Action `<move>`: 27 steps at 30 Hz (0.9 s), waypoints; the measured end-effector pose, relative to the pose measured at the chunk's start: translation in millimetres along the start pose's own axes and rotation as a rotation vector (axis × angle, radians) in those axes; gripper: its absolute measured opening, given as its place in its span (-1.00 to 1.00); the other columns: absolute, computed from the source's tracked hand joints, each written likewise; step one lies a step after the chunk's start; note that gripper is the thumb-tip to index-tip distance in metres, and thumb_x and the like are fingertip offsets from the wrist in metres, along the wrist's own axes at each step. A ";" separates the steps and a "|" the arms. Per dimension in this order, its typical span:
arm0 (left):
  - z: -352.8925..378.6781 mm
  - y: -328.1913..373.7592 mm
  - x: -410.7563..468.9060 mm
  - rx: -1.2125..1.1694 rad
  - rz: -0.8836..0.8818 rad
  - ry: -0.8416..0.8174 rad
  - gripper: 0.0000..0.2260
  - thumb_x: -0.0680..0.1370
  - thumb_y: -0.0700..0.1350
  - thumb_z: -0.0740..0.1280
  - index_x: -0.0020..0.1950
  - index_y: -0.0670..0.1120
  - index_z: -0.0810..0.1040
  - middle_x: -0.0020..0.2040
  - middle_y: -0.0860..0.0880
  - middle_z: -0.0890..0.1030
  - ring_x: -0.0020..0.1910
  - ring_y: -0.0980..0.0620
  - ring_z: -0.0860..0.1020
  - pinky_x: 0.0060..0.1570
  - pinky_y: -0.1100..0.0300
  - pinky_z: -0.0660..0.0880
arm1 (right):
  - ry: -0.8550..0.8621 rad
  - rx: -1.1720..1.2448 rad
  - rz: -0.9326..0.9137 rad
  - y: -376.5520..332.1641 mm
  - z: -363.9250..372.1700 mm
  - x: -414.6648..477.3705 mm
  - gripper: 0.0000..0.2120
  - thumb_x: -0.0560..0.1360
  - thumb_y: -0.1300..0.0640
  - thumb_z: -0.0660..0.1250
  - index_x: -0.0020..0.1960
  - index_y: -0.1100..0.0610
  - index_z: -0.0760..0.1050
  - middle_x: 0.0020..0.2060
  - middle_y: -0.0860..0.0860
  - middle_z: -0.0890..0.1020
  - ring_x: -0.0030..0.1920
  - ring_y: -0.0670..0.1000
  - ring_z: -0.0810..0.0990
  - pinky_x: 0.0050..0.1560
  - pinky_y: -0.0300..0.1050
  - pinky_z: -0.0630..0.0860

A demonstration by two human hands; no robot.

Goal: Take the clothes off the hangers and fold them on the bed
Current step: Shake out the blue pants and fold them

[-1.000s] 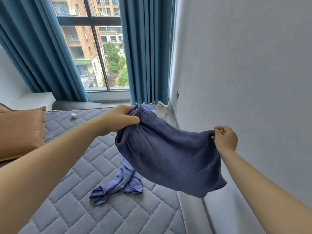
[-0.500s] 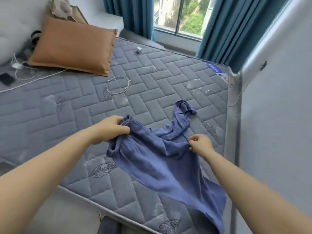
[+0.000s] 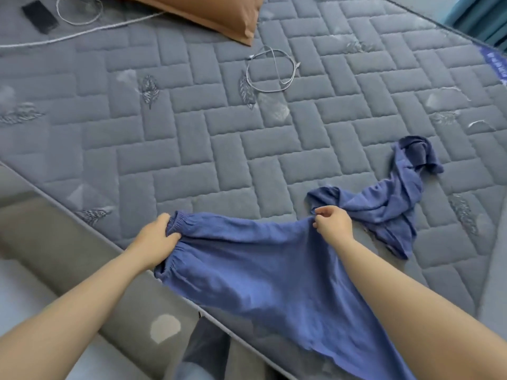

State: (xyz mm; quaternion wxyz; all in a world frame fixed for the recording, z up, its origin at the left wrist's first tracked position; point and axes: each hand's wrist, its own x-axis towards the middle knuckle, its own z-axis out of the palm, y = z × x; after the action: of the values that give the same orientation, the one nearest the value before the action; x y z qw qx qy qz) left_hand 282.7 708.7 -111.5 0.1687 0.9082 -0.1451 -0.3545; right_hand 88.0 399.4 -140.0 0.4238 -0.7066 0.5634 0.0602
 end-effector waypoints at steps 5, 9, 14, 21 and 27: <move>19.2 -52.0 58.1 -0.038 -0.064 0.000 -0.90 0.60 -0.18 0.21 0.05 -0.17 0.33 -0.03 -0.19 0.49 -0.05 -0.20 0.45 -0.14 0.05 0.29 | -0.001 -0.074 -0.045 -22.6 61.9 39.0 -0.69 0.48 0.32 0.23 0.19 0.21 0.57 0.07 0.18 0.65 0.11 0.17 0.58 0.05 -0.14 0.45; 40.8 -78.3 94.5 -0.086 -0.109 -0.018 -0.92 0.61 -0.17 0.20 0.02 -0.14 0.31 -0.07 -0.20 0.51 -0.14 -0.14 0.41 -0.16 0.05 0.30 | 0.020 -0.133 -0.041 -17.3 107.0 56.8 -0.65 0.49 0.30 0.21 0.25 0.19 0.52 0.11 0.16 0.62 0.12 0.14 0.55 -0.02 -0.20 0.36; 56.3 -88.3 123.9 -0.038 -0.139 -0.007 -0.87 0.59 -0.14 0.24 0.07 -0.16 0.35 0.02 -0.21 0.53 -0.09 -0.17 0.46 -0.12 0.04 0.35 | 0.024 -0.145 -0.010 -5.0 132.5 71.8 -0.48 0.49 0.31 0.20 0.45 0.14 0.34 0.26 0.12 0.54 0.24 0.12 0.50 0.04 -0.23 0.32; 69.9 -45.5 115.9 0.206 -0.033 0.120 -0.59 0.51 -0.17 0.34 0.32 -0.26 0.36 0.30 -0.25 0.35 0.23 -0.28 0.34 0.28 -0.01 0.25 | 0.025 -0.176 -0.074 13.7 117.7 50.9 -0.43 0.49 0.29 0.17 0.49 0.11 0.25 0.14 0.08 0.47 -0.17 -0.04 0.49 -0.10 -0.18 0.36; 105.4 31.4 95.3 0.282 0.221 0.020 -0.64 0.54 -0.16 0.29 0.30 -0.22 0.38 0.28 -0.17 0.36 0.27 -0.19 0.31 0.27 0.06 0.25 | 0.095 -0.105 0.013 70.6 69.7 20.5 -0.54 0.52 0.28 0.20 0.41 0.14 0.35 0.24 0.13 0.48 -0.07 0.00 0.50 0.04 -0.11 0.41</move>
State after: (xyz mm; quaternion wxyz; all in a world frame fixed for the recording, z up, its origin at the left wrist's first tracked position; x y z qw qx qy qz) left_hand 272.5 622.4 -228.2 0.0790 0.9049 -0.2906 -0.3008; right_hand 62.9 430.2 -233.2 0.3585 -0.7262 0.5836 0.0590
